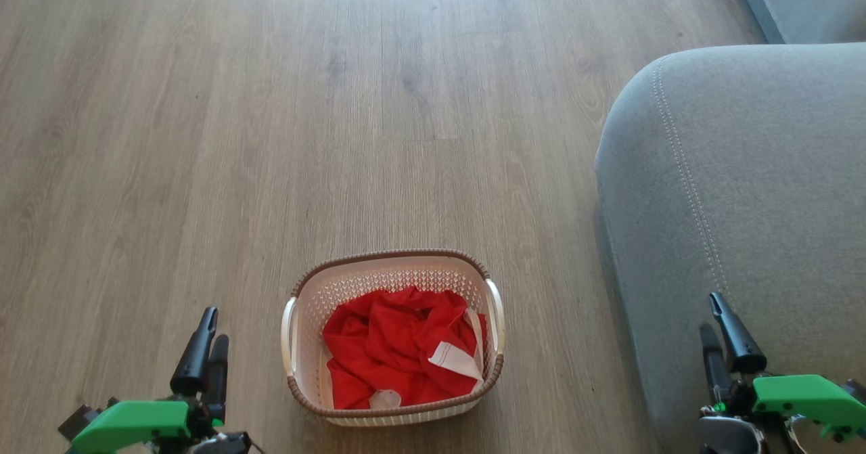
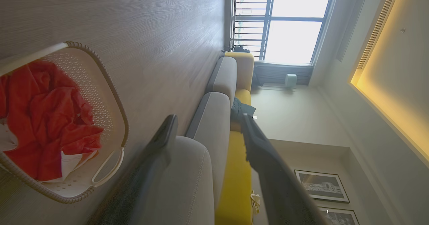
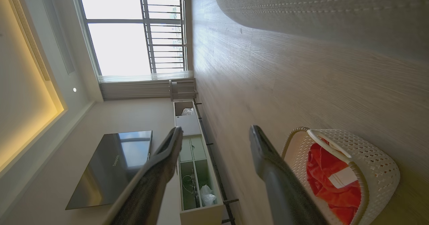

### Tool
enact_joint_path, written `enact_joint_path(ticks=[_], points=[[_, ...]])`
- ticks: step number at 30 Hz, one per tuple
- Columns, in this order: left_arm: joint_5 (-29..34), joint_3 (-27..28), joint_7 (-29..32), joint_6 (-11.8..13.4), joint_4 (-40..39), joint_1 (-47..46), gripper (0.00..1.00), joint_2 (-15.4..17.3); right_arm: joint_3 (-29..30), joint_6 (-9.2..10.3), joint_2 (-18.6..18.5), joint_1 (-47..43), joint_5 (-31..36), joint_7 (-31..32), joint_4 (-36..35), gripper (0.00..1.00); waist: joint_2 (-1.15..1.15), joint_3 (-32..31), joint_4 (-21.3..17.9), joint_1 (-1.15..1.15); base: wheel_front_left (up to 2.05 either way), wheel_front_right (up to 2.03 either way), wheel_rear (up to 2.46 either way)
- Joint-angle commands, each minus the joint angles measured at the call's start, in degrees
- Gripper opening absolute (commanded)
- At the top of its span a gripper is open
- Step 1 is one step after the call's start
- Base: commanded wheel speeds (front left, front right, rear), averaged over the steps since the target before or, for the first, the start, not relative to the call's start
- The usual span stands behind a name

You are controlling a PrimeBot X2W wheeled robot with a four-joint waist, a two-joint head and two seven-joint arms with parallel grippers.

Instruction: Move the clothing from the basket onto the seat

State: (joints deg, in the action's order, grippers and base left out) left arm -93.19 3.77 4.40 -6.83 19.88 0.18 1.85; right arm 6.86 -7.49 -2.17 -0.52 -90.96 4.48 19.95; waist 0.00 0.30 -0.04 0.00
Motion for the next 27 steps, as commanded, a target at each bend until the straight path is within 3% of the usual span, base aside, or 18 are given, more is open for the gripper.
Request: enact_joint_path(ticks=[1, 17, 27], points=[[0.4, 0.6, -0.6, -0.1, -1.9, -2.4, 1.00, 0.3, 0.2, 0.00, -0.5, 2.7, 1.1, -0.6, -2.2, 1.00, 0.00, 0.0, 0.0, 0.00, 0.00, 0.00, 0.00], [4.9, 3.2, -3.1, -0.2, -3.8, -3.5, 1.00, 0.4, 1.1, 0.00, -0.6, 4.1, 8.0, -3.1, -4.6, 1.00, 0.00, 0.1, 0.3, 0.00, 0.00, 0.00, 0.00], [7.7, 5.7, -4.7, -0.2, -6.3, -4.8, 1.00, 0.5, 1.1, 0.00, -0.6, 5.2, 16.8, -4.8, -8.7, 1.00, 0.00, 0.1, 1.0, 0.00, 0.00, 0.00, 0.00]])
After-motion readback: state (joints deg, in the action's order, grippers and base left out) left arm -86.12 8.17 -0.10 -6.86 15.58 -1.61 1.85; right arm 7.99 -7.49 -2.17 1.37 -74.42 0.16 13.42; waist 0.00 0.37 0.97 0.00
